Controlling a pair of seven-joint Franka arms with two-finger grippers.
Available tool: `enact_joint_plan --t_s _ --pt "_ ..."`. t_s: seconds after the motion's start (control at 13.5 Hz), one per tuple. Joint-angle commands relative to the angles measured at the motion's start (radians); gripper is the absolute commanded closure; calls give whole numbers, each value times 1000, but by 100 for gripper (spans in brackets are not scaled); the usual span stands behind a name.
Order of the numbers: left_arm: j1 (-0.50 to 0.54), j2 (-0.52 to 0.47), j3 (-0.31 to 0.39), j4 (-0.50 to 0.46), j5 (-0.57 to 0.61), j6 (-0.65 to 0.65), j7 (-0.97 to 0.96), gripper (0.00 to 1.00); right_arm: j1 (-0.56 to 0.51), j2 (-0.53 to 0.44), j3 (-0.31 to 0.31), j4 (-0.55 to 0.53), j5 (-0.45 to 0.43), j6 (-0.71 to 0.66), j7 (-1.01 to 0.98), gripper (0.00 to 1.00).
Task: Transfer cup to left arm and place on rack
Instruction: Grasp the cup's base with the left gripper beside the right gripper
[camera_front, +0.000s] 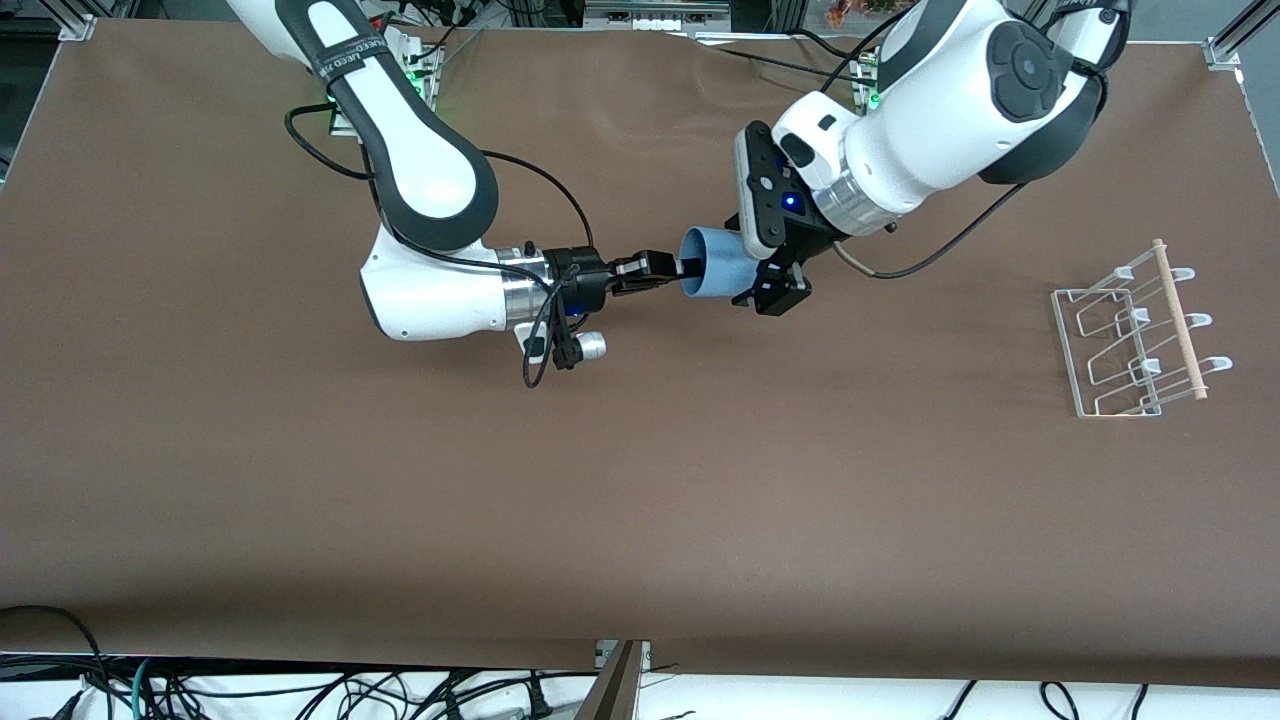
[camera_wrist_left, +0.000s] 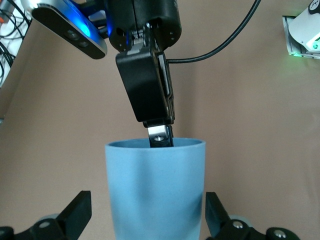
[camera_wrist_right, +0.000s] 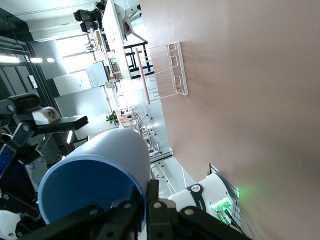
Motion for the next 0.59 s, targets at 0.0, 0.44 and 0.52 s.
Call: enact_joint_plan --t_s 0.0,0.44,0.52 --pt "4 -44 3 -48 21 12 -21 0 6 19 -4 27 25 1 -31 100" --pt "4 -31 3 -87 68 20 -208 0 5 19 -4 27 25 -3 -31 100" --pt "4 -29 1 -87 68 24 -208 5 3 19 -6 27 25 -5 -31 100"
